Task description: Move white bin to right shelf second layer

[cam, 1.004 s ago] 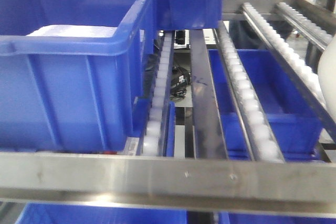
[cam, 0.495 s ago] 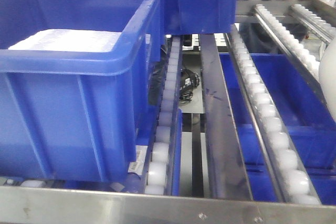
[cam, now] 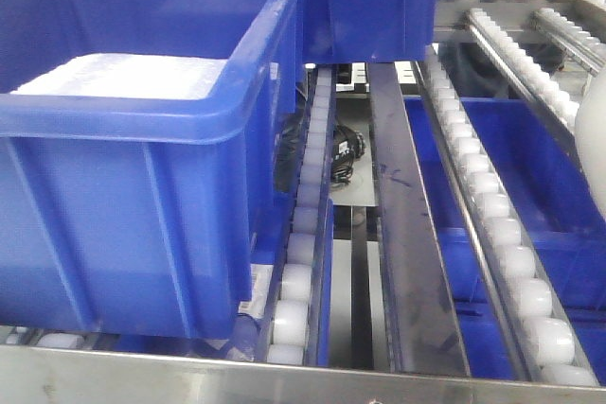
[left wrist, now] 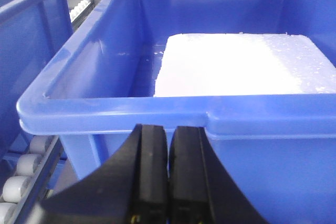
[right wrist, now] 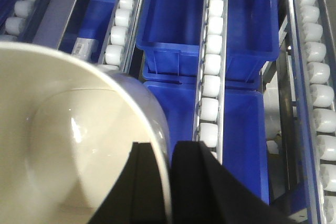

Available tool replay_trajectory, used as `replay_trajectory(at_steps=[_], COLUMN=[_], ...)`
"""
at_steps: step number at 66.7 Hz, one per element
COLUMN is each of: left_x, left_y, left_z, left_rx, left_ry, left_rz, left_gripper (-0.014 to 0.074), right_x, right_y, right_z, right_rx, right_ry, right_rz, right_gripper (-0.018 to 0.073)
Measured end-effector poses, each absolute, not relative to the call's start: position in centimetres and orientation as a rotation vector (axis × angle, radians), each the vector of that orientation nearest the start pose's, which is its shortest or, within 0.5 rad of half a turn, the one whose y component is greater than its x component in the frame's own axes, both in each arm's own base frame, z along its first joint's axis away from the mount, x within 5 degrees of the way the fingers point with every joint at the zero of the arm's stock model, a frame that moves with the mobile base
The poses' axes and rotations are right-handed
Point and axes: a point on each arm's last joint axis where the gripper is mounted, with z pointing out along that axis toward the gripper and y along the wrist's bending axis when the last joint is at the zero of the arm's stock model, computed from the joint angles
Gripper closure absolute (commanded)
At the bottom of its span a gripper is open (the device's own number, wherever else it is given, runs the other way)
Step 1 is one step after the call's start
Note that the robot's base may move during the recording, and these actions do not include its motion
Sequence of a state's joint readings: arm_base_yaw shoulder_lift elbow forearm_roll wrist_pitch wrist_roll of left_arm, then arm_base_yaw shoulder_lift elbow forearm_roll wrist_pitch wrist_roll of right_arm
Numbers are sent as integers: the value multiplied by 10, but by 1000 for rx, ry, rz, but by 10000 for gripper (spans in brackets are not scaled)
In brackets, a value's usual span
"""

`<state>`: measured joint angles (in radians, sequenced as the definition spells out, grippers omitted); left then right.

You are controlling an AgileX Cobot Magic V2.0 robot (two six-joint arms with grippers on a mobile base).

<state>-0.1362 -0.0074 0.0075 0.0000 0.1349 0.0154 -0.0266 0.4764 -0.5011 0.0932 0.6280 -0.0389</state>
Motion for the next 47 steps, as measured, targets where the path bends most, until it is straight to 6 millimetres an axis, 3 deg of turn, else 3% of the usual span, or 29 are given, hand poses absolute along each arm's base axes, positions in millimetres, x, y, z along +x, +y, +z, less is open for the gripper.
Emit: replay_trajectory(at_steps=[47], left_x=[56], left_y=[-8], left_z=[199], left_rx=[123], left_ry=[1615], left_rz=[-93], left_gripper=[512], right_x=[93], right_y=[3], right_z=[292], right_rx=[33], right_ry=[2084], right_rz=[63], right_gripper=[466])
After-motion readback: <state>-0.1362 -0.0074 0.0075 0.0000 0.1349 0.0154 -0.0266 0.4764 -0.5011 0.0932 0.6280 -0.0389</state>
